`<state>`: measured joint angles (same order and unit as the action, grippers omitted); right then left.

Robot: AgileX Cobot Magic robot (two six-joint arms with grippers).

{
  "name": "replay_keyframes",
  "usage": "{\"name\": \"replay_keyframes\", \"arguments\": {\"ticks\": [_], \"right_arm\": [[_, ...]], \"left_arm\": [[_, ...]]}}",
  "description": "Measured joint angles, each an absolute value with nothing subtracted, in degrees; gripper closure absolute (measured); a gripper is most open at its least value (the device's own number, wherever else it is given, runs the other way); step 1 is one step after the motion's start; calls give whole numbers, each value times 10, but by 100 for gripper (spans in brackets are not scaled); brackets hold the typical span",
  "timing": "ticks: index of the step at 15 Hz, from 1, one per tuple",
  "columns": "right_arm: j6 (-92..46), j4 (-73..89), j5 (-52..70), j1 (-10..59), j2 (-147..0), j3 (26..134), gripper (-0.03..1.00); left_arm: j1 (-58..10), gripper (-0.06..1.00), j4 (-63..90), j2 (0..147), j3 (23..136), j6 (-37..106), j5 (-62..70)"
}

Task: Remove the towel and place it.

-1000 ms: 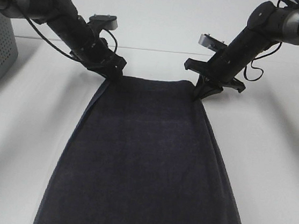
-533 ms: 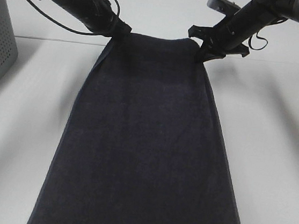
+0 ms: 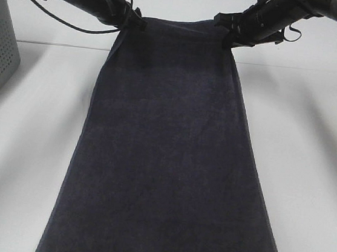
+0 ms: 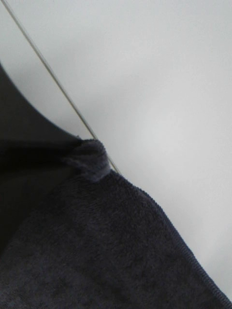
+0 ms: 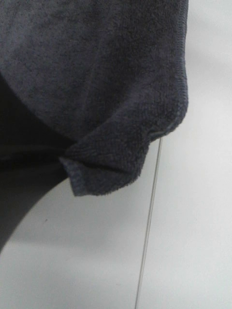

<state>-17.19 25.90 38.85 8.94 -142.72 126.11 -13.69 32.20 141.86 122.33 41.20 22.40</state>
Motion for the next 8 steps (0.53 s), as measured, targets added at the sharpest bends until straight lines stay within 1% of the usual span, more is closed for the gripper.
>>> {"name": "replay_keyframes", "arguments": {"ticks": [2,8], "right_arm": [[-172,261,358,89,-1428,1261,96],[-172,262,317,90,-1462,1261,96]], "left_arm": [[-137,91,323,1426,1224,413,198],[-138,91,323,1461,1224,423,140]]}}
